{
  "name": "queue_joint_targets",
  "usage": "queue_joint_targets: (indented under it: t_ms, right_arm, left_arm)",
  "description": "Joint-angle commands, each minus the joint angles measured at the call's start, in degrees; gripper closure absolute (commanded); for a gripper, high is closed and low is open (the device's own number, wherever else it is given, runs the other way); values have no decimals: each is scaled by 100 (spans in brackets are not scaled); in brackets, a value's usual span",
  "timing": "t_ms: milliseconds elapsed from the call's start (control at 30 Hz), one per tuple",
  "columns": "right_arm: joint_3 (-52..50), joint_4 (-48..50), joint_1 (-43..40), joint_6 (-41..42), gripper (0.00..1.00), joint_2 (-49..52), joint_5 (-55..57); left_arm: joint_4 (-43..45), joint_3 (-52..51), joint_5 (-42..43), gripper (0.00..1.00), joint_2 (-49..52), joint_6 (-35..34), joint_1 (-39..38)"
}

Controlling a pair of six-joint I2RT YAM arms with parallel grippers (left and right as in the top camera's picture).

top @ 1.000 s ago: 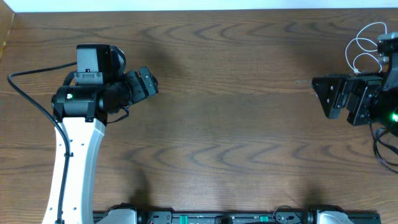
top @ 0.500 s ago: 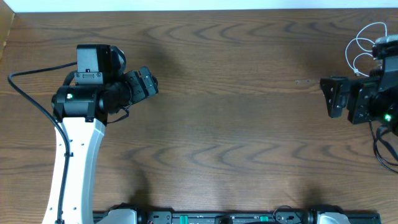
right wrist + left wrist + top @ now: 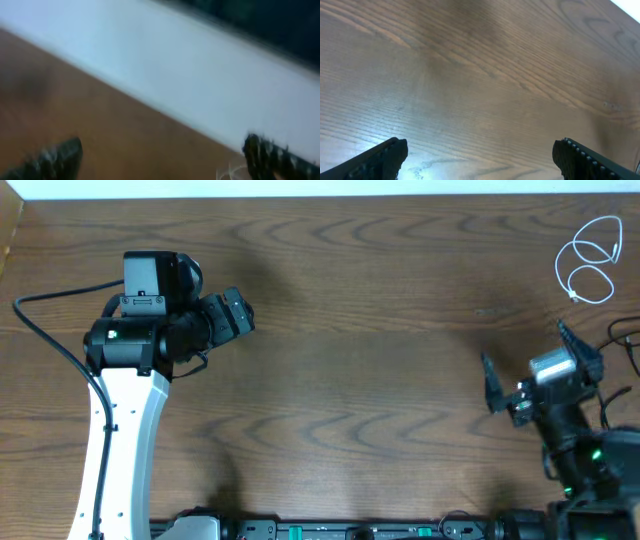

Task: Untangle cables

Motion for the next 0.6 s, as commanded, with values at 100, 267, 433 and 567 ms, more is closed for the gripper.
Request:
queue_joint_targets:
  t_ms: [100, 267, 433, 567]
  right_arm:
    - [-1869, 1322, 2, 7, 1, -1366, -15]
    - [-2671, 1827, 0, 855, 1, -2120, 761]
    - [-3241, 1967, -103, 1823, 1, -2483, 1213]
    - [-3425, 2321, -153, 2094, 1, -2479, 1725]
  left_arm:
    - [2, -70, -76, 2, 26, 55, 13]
    - [2, -70, -76, 2, 26, 55, 13]
    - [2, -70, -76, 2, 26, 55, 13]
    - [2, -70, -76, 2, 26, 55, 13]
